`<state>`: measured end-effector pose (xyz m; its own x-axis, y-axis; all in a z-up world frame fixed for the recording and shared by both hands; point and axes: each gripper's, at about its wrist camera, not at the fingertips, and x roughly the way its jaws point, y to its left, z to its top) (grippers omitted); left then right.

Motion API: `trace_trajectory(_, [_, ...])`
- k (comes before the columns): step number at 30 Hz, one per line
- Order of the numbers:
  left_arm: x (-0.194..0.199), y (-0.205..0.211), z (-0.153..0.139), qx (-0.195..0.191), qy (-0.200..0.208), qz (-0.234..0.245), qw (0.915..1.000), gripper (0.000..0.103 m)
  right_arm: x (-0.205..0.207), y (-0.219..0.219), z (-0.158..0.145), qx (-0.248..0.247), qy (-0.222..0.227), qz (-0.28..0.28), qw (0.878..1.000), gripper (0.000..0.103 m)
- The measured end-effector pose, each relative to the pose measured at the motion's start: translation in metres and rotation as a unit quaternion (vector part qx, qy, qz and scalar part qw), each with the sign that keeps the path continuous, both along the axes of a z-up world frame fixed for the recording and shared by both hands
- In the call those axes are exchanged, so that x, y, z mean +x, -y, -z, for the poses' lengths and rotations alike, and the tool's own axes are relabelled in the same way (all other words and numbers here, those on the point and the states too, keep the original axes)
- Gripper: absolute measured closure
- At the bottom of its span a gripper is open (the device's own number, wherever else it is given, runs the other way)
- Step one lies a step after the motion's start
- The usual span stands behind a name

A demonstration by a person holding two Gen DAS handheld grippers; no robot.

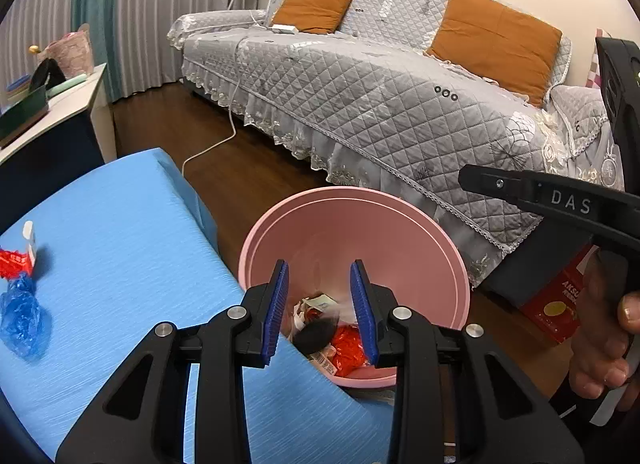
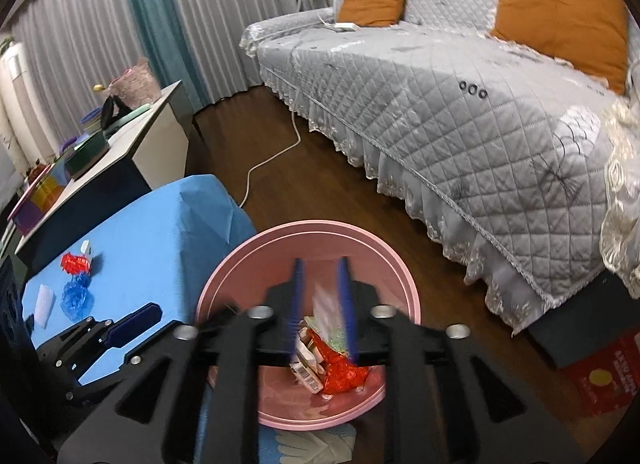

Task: Collect trash
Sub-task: 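Carry the black strap and straw packet over the pink bin and open both grippers, then move both open grippers back over the table toward the foam net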

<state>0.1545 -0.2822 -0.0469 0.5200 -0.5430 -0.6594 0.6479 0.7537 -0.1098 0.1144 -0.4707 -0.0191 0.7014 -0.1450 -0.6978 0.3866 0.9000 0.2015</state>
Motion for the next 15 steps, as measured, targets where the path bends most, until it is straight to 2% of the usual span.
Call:
trace_trajectory(3, [-0.001, -0.003, -0.002, -0.003, 0.000, -0.003, 1.0000, 0.071, 0.001, -0.003, -0.001, 0.000, 0.002, -0.002, 1.000, 0.069])
trace_trajectory(15, [0.002, -0.029, -0.019, -0.017, 0.012, -0.030, 0.9994, 0.071, 0.010, -0.026, -0.005, -0.016, 0.009, -0.019, 1.000, 0.068])
